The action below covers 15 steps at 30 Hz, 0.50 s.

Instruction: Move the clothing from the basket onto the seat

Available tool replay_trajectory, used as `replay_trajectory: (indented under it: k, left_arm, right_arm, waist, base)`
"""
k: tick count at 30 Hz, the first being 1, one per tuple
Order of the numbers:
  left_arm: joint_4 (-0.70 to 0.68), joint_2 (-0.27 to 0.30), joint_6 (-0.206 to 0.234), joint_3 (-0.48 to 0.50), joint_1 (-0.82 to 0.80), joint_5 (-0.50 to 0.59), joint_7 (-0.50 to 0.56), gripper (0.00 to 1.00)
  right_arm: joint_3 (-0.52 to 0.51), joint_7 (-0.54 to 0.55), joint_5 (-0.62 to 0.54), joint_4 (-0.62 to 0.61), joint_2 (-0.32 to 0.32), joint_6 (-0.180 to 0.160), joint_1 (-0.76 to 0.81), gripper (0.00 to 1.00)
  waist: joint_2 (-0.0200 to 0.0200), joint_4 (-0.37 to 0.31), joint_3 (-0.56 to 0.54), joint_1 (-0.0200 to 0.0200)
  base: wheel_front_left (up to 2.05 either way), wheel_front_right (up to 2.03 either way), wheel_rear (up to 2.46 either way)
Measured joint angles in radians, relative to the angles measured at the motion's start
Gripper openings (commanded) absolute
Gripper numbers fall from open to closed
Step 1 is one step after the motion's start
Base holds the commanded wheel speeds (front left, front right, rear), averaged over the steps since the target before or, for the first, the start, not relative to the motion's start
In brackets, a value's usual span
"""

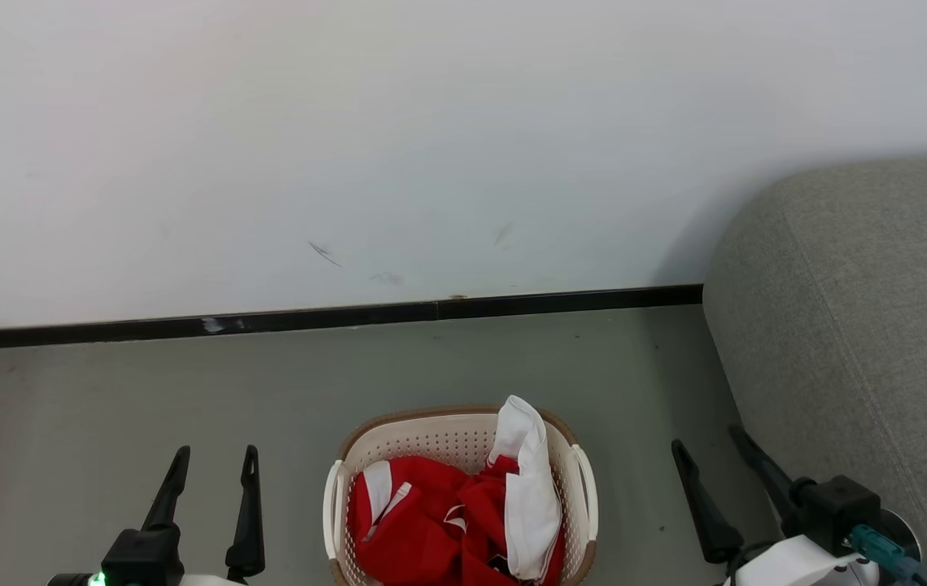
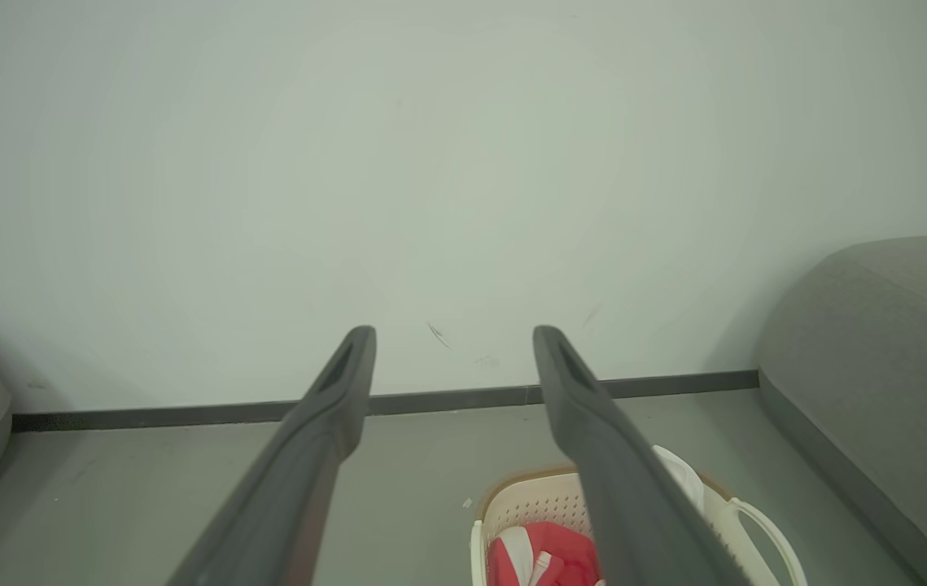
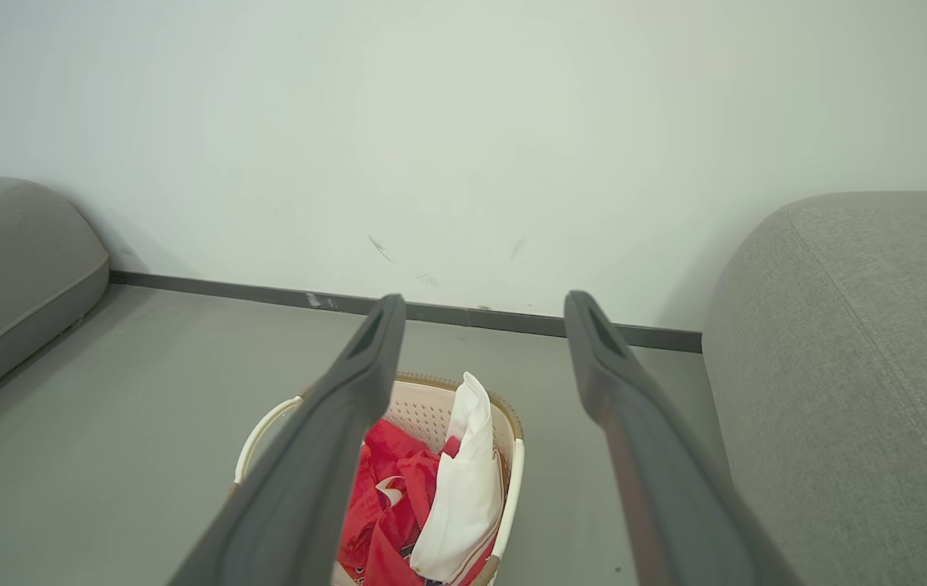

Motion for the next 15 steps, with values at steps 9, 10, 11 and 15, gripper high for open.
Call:
replay_trajectory:
  k: [9,10,11,15]
  left_arm:
    - [0.015,-0.001,0.000,0.005,0.000,-0.001,0.000,1.00]
    - [0.016,-0.001,0.000,0.006,0.000,-0.001,0.000,1.00]
    - [0.016,-0.001,0.000,0.007,0.000,-0.001,0.000,1.00]
    - [0.018,-0.002,0.000,0.008,0.000,-0.001,0.000,1.00]
  right_arm:
    - [-0.013,0.000,0.001,0.000,0.000,0.000,0.000,1.00]
    - [-0.013,0.000,0.001,0.000,0.000,0.000,0.000,1.00]
    - [-0.013,0.000,0.002,0.000,0.000,0.000,0.000,1.00]
    - [-0.012,0.000,0.003,0.000,0.000,0.000,0.000,1.00]
  waist:
    - [0.0000,-0.002,0.003,0.0000]
    - [0.0000,-0.002,0.004,0.0000]
    - [0.0000,-0.003,0.004,0.0000]
    - [0.0000,-0.002,0.006,0.0000]
  base:
    - [0.00,0.00,0.00]
    - [0.00,0.00,0.00]
    - [0.00,0.00,0.00]
    - [0.00,0.00,0.00]
